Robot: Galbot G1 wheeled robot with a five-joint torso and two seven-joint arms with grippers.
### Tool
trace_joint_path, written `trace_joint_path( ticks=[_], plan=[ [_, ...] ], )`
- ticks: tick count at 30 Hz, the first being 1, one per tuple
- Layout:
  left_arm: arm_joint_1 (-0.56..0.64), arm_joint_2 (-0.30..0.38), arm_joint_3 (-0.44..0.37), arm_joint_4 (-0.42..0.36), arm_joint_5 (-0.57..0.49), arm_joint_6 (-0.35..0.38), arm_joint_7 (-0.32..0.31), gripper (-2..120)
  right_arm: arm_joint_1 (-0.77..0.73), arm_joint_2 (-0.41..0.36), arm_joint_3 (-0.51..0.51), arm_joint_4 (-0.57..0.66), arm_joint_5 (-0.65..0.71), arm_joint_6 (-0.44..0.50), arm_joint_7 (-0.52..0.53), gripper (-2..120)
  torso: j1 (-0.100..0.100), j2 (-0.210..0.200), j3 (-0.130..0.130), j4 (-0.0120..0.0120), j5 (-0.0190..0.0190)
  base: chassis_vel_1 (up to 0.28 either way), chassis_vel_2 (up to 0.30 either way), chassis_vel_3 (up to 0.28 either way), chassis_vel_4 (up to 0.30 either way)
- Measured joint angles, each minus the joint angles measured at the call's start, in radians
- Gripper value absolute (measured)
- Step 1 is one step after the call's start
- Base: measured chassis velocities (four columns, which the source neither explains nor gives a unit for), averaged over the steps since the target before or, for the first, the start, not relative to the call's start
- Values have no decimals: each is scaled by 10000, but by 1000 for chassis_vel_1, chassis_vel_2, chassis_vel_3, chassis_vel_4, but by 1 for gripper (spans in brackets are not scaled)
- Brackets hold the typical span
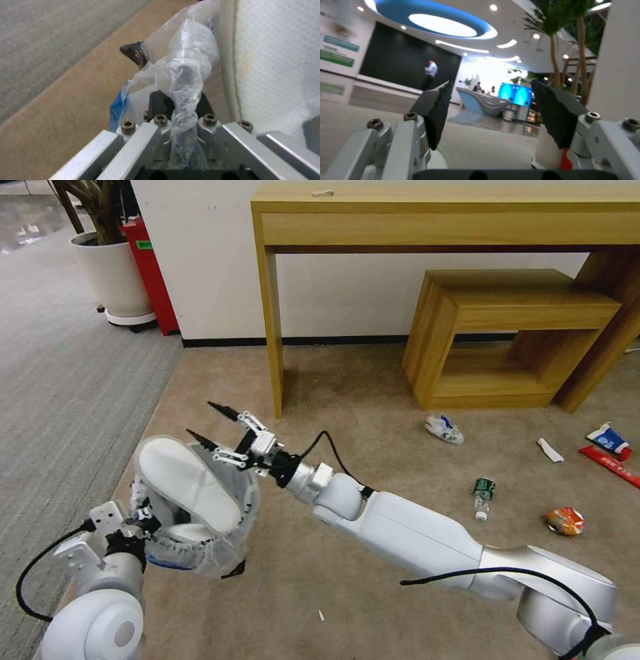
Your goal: Pick up the trash bin and place the garbage on the floor into it.
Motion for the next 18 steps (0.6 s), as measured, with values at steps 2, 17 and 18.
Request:
trace_joint_path(
  ticks=[2,17,18],
  plan=[
    [93,10,139,-75,-58,54,1,3,-122,-197,135,39,1,-2,4,66,0,0,0,-2,0,0,0,0,0],
    [326,1333,950,-467,-867,80,841,3,-1481,-2467,1712,724,1261,-256,-241,69,0,0,0,-1,2,0,0,0,0],
    [303,1414,970,-422,-818,-12,960,3,-1538,-2519,1800,737,1280,-240,-290,69,0,0,0,-1,3,0,0,0,0]
  ],
)
